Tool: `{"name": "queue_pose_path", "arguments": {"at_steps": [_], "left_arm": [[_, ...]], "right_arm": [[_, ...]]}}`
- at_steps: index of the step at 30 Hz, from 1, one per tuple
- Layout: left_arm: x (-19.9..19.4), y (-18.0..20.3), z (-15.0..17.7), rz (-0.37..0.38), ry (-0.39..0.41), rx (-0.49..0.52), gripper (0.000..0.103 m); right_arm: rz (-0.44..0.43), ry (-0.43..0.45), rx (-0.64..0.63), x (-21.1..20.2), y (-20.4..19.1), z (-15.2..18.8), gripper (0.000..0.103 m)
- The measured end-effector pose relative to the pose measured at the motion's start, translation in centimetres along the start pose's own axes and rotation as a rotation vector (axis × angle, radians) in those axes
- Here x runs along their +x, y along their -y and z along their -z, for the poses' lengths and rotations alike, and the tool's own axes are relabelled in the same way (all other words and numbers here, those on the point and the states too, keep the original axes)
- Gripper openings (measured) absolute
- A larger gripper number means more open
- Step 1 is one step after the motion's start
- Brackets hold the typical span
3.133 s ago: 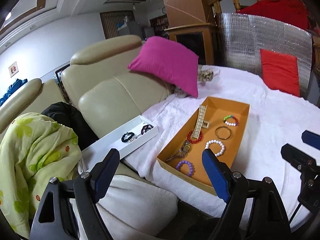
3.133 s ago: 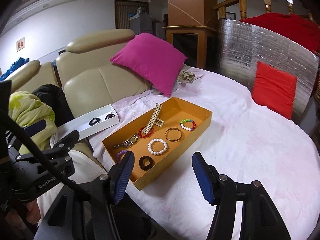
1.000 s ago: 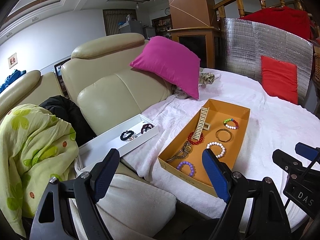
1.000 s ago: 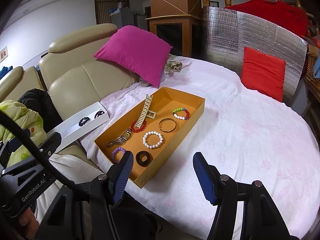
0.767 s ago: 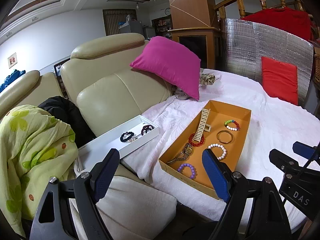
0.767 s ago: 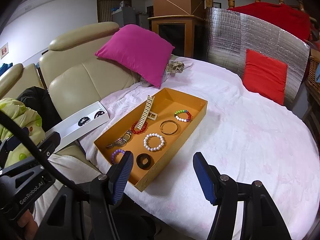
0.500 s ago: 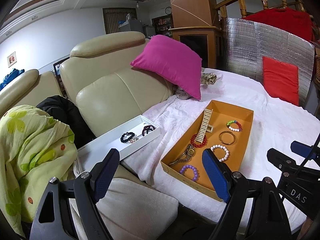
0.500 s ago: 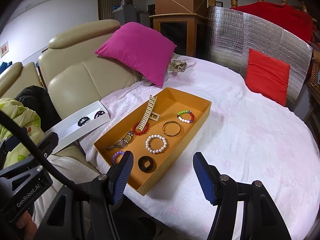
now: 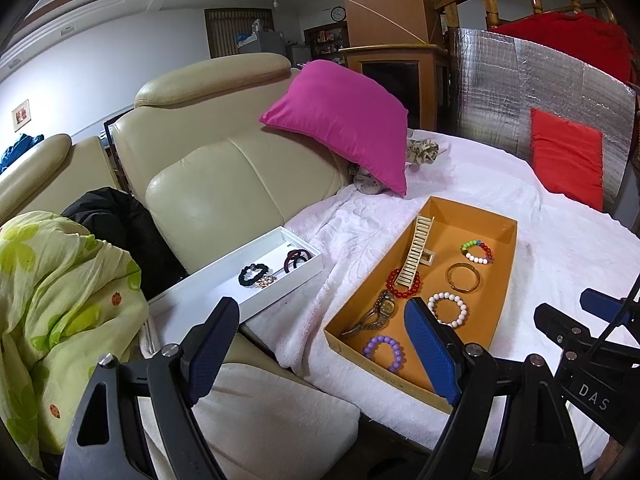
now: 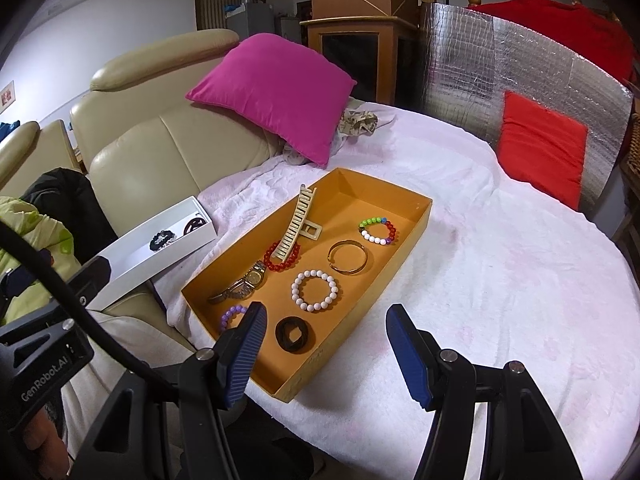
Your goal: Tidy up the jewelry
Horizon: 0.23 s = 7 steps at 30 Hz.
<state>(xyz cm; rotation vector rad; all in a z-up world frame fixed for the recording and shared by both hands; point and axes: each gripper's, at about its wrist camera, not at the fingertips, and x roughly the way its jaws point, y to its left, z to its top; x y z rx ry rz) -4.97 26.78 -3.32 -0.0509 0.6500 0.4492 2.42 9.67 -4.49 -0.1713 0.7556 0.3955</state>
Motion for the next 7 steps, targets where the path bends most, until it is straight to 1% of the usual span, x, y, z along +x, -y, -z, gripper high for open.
{"name": "queue_pose_path", "arguments": {"at_steps": [3, 5, 7], "left_arm": [[0.4, 0.5, 0.0, 0.008, 0.010, 0.007, 0.085], [0.7, 1.6, 0.0, 0.006, 0.018, 0.029, 0.085], [0.9, 3.2, -0.3, 0.044, 0.011, 0.056, 0.085]], "right_arm": [[-0.003, -0.004, 0.011, 0.4, 0.7, 0.1, 0.066], [-0.002, 0.000, 0.031, 0.6, 1.7, 0.2, 0.066], [0.011, 0.003, 0.058, 0.7, 3.4, 0.4, 0.066]]}}
